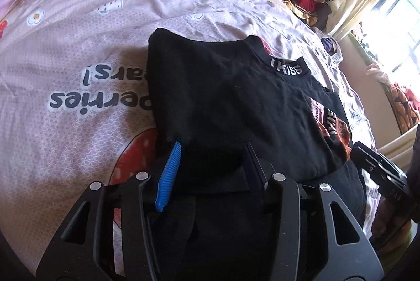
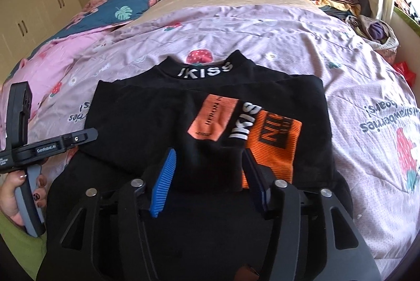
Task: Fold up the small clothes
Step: 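Lay the cuffs flat on the body and open the right tool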
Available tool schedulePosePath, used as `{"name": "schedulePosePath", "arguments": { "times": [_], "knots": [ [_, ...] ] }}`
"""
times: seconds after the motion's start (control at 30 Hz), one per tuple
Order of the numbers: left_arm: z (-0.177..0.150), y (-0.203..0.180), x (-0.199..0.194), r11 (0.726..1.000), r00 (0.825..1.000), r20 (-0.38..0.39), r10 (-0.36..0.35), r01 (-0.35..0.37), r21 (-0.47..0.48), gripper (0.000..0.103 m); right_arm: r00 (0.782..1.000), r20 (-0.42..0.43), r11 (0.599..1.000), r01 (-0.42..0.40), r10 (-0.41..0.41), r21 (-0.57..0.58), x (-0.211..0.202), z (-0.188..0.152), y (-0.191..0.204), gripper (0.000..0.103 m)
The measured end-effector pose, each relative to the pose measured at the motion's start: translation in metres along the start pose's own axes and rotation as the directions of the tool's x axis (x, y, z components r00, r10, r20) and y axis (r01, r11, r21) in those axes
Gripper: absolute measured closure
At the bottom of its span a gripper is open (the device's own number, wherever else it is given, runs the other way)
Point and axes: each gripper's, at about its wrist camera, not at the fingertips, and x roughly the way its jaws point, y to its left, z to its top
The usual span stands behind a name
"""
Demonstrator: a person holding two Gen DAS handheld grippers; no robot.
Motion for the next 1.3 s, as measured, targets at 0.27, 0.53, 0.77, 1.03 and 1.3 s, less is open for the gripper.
{"name": "schedulePosePath", "arguments": {
  "times": [0.27,0.53,0.77,1.03,1.3],
  "knots": [
    [-0.001,0.003,0.001,1.0,1.0,0.001,-0.003,0.003,-0.007,0.063,0.991,-0.132,0.998,0.033,-0.025,0.058,0.038,-0.011,-0.017,0.04],
    [-0.002,0.001,-0.002,1.0,1.0,0.009,0.003,-0.003,-0.005,0.063,0.995,-0.096,0.995,0.0,0.01,0.105,0.024,-0.011,-0.018,0.029],
    [-0.005,-0.007,-0.017,1.0,0.999,0.031,0.015,-0.015,0.0,0.057,0.999,-0.045,0.992,-0.001,0.007,0.125,-0.004,-0.012,-0.021,0.012],
    [-0.008,-0.02,-0.041,1.0,0.998,0.066,0.02,-0.02,0.004,0.041,1.0,0.013,0.992,-0.015,0.014,0.126,-0.039,-0.012,-0.021,0.005],
    [-0.013,-0.031,-0.071,0.999,0.993,0.113,0.034,-0.036,0.015,0.015,0.998,0.059,0.994,-0.014,0.008,0.109,-0.07,-0.009,-0.014,0.005]
  ]
}}
